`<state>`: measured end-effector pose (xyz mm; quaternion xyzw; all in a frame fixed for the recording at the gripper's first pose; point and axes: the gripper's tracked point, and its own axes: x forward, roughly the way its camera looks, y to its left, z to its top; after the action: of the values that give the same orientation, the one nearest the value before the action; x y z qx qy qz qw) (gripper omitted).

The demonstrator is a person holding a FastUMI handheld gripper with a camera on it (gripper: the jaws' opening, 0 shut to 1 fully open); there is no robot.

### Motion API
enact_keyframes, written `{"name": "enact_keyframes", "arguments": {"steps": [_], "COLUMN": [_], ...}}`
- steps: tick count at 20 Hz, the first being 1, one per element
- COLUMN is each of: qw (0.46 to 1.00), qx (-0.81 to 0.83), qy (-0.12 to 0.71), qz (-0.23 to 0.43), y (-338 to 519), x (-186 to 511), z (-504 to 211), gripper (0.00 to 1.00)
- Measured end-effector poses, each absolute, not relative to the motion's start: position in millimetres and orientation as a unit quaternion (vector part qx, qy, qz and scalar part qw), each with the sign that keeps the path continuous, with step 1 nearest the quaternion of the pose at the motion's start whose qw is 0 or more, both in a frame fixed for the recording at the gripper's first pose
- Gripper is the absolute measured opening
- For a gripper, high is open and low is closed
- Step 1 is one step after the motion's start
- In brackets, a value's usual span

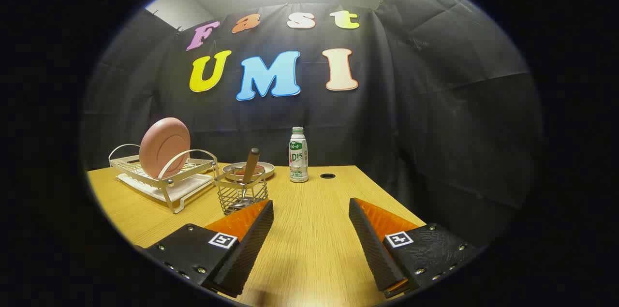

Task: Take the plate from the dish rack, then take the spoon from the basket and place it into the plate.

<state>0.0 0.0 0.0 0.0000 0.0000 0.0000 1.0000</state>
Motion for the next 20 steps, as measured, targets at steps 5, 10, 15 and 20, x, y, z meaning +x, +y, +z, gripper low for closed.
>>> {"name": "enact_keyframes", "arguments": {"steps": [5, 10, 15, 20], "qw": [1.000, 1.000, 0.999, 0.999], "qx": [0.001, 0.025, 0.002, 0.010], "qy": [-0.001, 0.000, -0.019, -0.020], "qz": [0.000, -0.015, -0.026, -0.047], "y": [-1, -12, -20, -3], "x": [11, 69, 75, 36], "z": [2, 13, 73, 148], "gripper": [0.95, 0.96, 0.95, 0.95]}}
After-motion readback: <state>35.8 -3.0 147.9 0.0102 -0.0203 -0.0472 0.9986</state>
